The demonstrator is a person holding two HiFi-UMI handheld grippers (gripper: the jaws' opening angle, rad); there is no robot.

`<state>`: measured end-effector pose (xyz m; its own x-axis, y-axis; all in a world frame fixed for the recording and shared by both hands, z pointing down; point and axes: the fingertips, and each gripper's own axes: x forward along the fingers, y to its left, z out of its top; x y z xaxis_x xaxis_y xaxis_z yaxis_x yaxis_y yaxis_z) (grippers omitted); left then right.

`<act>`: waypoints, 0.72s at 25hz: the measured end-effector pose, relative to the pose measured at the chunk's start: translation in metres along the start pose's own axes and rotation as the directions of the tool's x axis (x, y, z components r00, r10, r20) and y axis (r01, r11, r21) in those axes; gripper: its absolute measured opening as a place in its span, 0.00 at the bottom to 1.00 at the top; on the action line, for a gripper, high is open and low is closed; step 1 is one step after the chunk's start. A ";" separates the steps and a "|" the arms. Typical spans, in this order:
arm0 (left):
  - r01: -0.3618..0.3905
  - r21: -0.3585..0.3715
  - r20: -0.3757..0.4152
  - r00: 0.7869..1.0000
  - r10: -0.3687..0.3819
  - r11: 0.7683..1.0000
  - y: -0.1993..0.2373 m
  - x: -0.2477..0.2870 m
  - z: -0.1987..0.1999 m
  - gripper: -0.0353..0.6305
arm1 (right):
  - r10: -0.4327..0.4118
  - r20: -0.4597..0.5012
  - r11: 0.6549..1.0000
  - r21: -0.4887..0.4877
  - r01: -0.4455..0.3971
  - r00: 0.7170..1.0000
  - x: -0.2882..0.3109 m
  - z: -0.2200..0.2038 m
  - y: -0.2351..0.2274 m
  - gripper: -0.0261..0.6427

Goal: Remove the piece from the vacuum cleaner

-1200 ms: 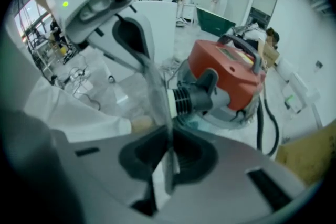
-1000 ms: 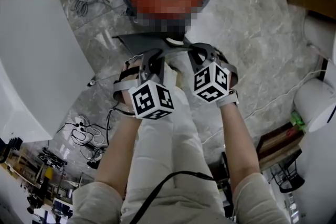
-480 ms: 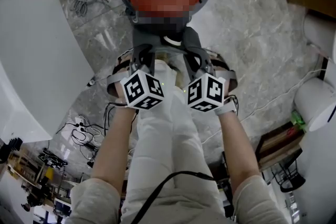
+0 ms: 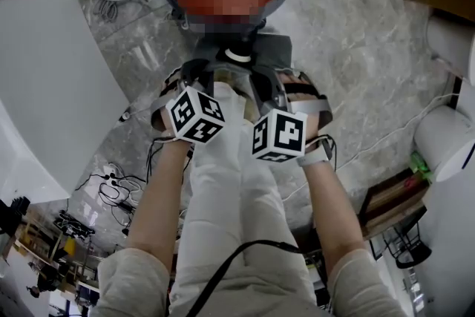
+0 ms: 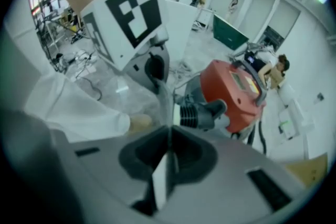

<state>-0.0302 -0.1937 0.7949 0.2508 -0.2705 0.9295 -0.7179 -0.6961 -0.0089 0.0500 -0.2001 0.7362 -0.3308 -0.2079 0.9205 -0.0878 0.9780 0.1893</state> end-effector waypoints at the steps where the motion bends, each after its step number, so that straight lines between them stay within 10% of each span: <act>1: -0.003 -0.004 0.002 1.000 0.003 1.000 0.000 -0.002 0.001 0.10 | 0.006 0.002 1.000 0.026 -0.006 1.000 0.001 -0.003 0.000 0.09; 18: -0.050 0.155 0.085 0.996 0.037 0.987 -0.020 -0.049 0.038 0.10 | 0.088 0.018 0.896 0.435 -0.087 0.996 0.032 -0.043 0.006 0.09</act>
<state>-0.0035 -0.1924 0.7357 0.2780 -0.3514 0.8940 -0.6200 -0.7765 -0.1124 0.0788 -0.1997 0.7815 -0.3541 -0.1212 0.9273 -0.4588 0.8865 -0.0594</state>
